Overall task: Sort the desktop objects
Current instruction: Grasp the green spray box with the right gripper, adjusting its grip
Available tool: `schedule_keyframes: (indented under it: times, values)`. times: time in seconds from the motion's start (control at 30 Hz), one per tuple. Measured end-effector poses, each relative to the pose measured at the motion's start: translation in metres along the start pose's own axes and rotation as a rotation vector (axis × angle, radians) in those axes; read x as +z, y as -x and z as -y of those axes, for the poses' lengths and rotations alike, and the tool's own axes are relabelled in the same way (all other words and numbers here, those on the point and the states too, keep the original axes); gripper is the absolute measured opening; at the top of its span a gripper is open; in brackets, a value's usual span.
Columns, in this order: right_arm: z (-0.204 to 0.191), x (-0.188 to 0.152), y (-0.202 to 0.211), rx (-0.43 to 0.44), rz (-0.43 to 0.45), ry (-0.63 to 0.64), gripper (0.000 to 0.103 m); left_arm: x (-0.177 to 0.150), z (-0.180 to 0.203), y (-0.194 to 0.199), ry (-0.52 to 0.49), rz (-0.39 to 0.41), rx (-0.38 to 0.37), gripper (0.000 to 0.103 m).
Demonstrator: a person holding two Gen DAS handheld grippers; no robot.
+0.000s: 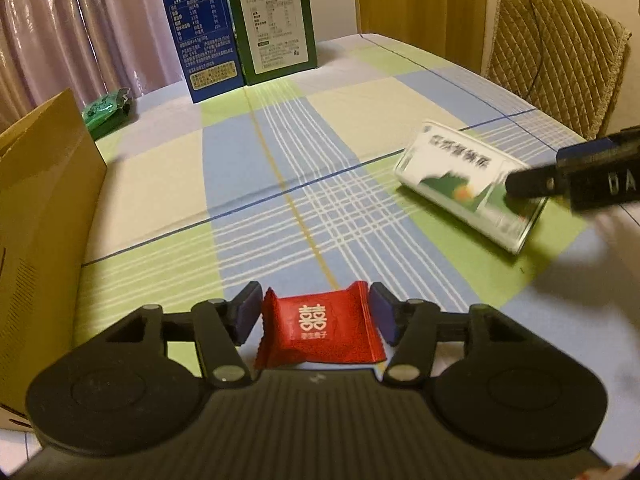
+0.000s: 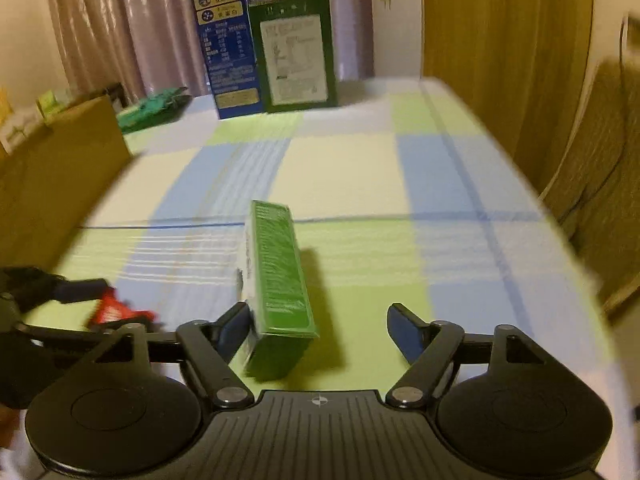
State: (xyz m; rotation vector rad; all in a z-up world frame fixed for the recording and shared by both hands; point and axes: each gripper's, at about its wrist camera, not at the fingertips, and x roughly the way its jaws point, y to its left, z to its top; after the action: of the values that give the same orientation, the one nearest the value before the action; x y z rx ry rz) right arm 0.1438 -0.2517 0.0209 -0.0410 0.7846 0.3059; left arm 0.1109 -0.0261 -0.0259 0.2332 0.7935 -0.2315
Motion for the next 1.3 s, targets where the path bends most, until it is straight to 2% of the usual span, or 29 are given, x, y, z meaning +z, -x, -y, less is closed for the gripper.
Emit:
schedule_keyframes:
  times: [0.2,0.37,0.53,0.63,0.77,0.8,1.03,1.3]
  values:
    - [0.019,0.002,0.0,0.035,-0.002,-0.127,0.072,-0.004,-0.005,0.009,0.026,0.02,0.001,0.071]
    - [0.001,0.0,-0.001,0.051,0.002,-0.003,0.074,-0.006,-0.009,0.006,0.042,-0.007,0.006,0.074]
    - [-0.002,-0.002,-0.008,0.037,-0.006,0.022,0.077,-0.009,-0.009,0.001,0.076,-0.04,-0.01,0.073]
    - [-0.002,-0.003,-0.008,0.023,-0.008,0.026,0.078,-0.01,-0.009,-0.004,0.087,-0.054,-0.011,0.071]
    - [-0.003,-0.004,-0.008,0.026,-0.008,0.042,0.08,-0.008,-0.009,-0.004,0.084,-0.043,-0.01,0.048]
    - [-0.004,-0.004,-0.009,0.024,-0.005,0.053,0.08,-0.007,-0.007,-0.004,0.069,-0.042,0.004,0.047]
    - [-0.014,-0.006,-0.012,0.027,0.005,0.161,0.081,-0.005,-0.008,-0.004,0.067,-0.041,0.006,0.045]
    - [-0.02,-0.009,-0.022,0.031,-0.02,0.207,0.081,0.0,-0.006,-0.003,0.057,-0.031,0.002,0.045]
